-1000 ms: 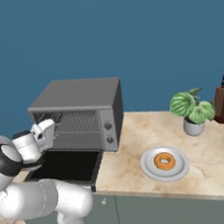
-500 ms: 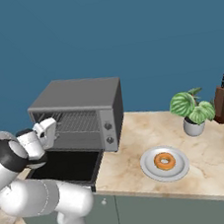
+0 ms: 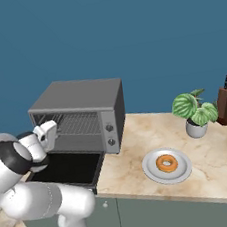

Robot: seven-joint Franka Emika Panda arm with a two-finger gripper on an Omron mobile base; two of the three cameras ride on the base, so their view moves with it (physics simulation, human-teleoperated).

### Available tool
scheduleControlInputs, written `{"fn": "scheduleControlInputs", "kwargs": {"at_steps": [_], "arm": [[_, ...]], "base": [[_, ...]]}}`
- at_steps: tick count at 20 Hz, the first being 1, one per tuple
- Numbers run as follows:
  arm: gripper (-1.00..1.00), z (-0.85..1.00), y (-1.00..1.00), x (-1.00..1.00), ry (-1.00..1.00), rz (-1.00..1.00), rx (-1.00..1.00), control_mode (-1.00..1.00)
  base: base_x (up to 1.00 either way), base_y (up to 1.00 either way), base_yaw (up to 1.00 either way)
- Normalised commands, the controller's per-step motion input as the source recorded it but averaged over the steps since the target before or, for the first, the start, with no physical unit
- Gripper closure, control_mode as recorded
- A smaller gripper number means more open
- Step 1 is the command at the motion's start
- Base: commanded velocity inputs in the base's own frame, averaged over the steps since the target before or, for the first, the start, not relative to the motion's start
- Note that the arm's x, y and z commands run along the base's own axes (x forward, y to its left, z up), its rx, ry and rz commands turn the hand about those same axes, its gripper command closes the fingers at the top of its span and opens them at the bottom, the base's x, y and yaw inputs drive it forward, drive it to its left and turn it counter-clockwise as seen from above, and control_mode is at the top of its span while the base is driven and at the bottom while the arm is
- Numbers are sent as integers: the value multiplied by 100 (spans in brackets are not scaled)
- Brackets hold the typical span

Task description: Pick up the bagel from the plate, place it on the toaster oven rack, close the door, and set the timer.

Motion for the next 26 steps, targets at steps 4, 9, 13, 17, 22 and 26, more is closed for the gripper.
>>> {"fn": "scheduleControlInputs", "kwargs": {"at_steps": [4,9,13,17,22,26], "arm": [[100,0,0,-32,0,0,0,-100],[100,0,0,-54,4,0,0,-100],[100,0,1,-70,11,-1,0,-100],[100,0,2,-73,17,-1,1,-100],[100,0,0,-79,17,0,2,-100],[100,0,0,-82,16,0,2,-100]], "base": [[0,0,0],[0,0,0],[0,0,0],[0,0,0],[0,0,0],[0,0,0]]}}
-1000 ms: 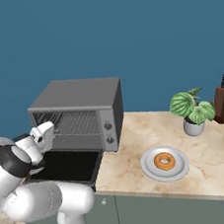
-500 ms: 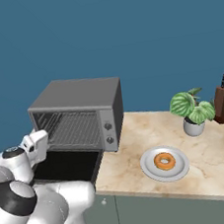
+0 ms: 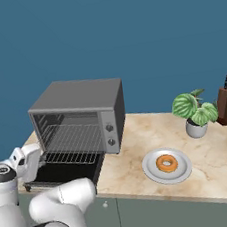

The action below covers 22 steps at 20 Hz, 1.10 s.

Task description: Pick up the bagel from the plate, place it on the toaster oven rack, close the door, and set the timer.

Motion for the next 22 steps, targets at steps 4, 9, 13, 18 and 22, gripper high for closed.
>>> {"fn": "scheduleControlInputs", "kwargs": {"at_steps": [4,9,13,18,22], "arm": [[-100,0,0,-44,17,0,0,-100],[-100,8,4,-8,21,0,1,-100],[-100,33,0,-30,37,0,6,-100],[-100,47,0,-45,38,0,9,-100],[-100,83,0,-68,15,0,9,-100]], "base": [[0,0,0],[0,0,0],[0,0,0],[0,0,0],[0,0,0]]}}
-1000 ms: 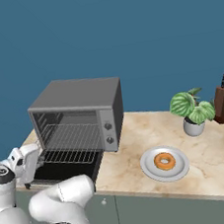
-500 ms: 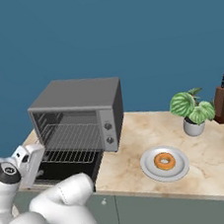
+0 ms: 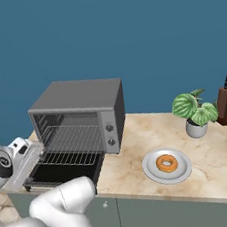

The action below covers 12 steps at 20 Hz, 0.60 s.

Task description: Pick up the bagel from the plate, place it on the toaster oven rack, close the door, and set the timer.

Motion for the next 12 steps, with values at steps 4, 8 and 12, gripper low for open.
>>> {"fn": "scheduleControlInputs", "kwargs": {"at_steps": [4,8,12], "arm": [[-100,100,-16,-66,0,-3,11,-100],[-100,99,-57,-43,0,-10,16,-100],[-100,86,-84,-11,0,-13,21,-100]], "base": [[0,0,0],[0,0,0],[0,0,0]]}}
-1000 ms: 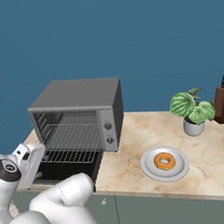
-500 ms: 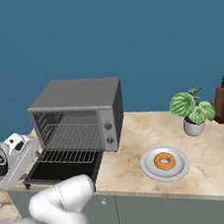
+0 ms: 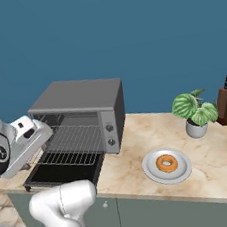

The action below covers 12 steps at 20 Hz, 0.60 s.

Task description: Pick up the bagel from the plate, place it on the toaster oven rack, close the door, and set the timer.

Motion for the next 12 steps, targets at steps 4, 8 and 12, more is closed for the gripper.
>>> {"fn": "scheduleControlInputs", "kwargs": {"at_steps": [4,8,12], "arm": [[-100,64,-97,0,6,-15,24,-100],[-100,16,-95,2,5,-17,18,-100],[-100,-9,-93,8,4,-22,5,-100]], "base": [[0,0,0],[0,0,0],[0,0,0]]}}
